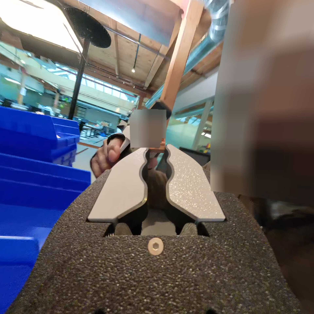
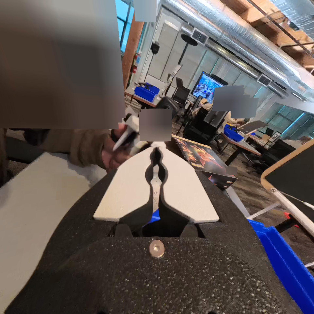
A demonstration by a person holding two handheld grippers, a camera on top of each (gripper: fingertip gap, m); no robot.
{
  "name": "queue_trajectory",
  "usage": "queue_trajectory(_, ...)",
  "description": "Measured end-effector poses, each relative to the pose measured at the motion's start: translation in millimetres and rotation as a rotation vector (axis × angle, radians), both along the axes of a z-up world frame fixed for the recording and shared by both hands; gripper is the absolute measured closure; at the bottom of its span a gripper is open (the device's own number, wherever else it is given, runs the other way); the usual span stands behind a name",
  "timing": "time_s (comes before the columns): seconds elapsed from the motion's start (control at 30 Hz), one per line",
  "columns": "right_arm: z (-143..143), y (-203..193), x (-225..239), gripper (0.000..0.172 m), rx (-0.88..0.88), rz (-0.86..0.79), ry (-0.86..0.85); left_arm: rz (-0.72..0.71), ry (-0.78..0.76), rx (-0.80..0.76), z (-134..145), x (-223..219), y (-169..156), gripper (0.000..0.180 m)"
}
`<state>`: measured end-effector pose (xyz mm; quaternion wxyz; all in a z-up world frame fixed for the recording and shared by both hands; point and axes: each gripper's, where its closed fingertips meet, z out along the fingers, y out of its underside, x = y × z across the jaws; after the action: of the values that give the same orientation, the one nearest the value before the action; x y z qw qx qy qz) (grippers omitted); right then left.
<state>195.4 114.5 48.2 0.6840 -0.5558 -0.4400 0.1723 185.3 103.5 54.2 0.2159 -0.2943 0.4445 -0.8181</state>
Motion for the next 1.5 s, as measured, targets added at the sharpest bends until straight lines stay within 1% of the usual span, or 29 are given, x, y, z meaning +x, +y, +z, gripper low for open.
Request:
queue_trajectory(0.03,-3,1,0,0.172,-0.007,-0.001,-0.008,-0.019,0.008,-0.047,2,0,3,0.163)
queue_trajectory(0.1,-1,2,0,0.172,-0.021,0.012,0.036,0.023,-0.014,-0.042,3,0,7,0.163)
queue_trajectory(0.2,2,5,1,0.17,-0.044,0.003,0.087,0.139,-0.04,0.049,0,2,11,0.164)
queue_trajectory(0.3,6,1,-1,0.159,-0.084,0.048,0.138,0.274,-0.066,0.168,-2,5,14,0.164)
queue_trajectory(0.37,8,-1,-3,0.155,-0.106,0.062,0.162,0.336,-0.075,0.256,-4,7,12,0.164)
queue_trajectory(0.43,10,-3,-4,0.153,-0.126,0.08,0.177,0.374,-0.097,0.304,-5,7,9,0.164)
queue_trajectory(0.67,6,-7,-9,0.149,-0.188,0.123,0.173,0.392,-0.11,0.404,-10,9,1,0.164)
queue_trajectory(0.77,2,-8,-12,0.155,-0.195,0.132,0.149,0.395,-0.114,0.431,-12,9,-2,0.164)
queue_trajectory(0.87,2,-9,-13,0.156,-0.171,0.12,0.106,0.357,-0.1,0.406,-11,8,-3,0.164)
queue_trajectory(1.03,1,-15,-12,0.155,-0.109,0.117,0.023,0.214,-0.026,0.3,-11,7,-10,0.163)
queue_trajectory(1.23,-1,-18,-12,0.155,-0.086,0.128,-0.015,0.065,0.049,0.18,-13,6,-14,0.162)
queue_trajectory(1.47,-4,-18,-11,0.155,-0.072,0.137,-0.037,-0.064,0.101,0.04,-15,6,-14,0.161)
queue_trajectory(1.5,-5,-20,-11,0.155,-0.071,0.148,-0.043,-0.097,0.098,0.001,-12,4,-13,0.16)
